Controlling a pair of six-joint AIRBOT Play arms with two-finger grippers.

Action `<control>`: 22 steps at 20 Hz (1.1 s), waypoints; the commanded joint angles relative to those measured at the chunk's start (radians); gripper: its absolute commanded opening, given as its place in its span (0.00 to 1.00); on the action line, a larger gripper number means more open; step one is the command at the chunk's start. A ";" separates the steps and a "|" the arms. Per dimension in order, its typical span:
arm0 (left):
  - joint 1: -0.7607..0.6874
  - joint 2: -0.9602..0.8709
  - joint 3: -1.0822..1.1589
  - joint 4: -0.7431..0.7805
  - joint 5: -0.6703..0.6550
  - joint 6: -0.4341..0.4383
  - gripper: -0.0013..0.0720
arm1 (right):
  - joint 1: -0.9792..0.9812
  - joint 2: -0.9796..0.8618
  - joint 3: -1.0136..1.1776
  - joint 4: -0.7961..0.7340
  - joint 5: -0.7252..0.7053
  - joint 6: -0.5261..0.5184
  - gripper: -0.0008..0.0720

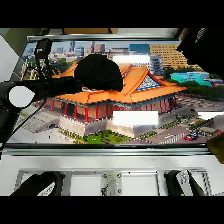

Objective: Fold the clothes and pants, and hang the long-sleeved shirts on hangers.

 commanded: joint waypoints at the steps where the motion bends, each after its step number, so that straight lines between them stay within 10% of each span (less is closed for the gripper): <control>1: -0.001 -0.001 0.001 0.000 -0.001 0.001 0.04 | -0.001 -0.002 0.000 -0.001 -0.002 0.003 0.02; 22: -0.001 -0.001 -0.074 -0.030 -0.077 -0.003 0.04 | -0.213 -0.178 0.000 -0.086 0.043 0.168 0.02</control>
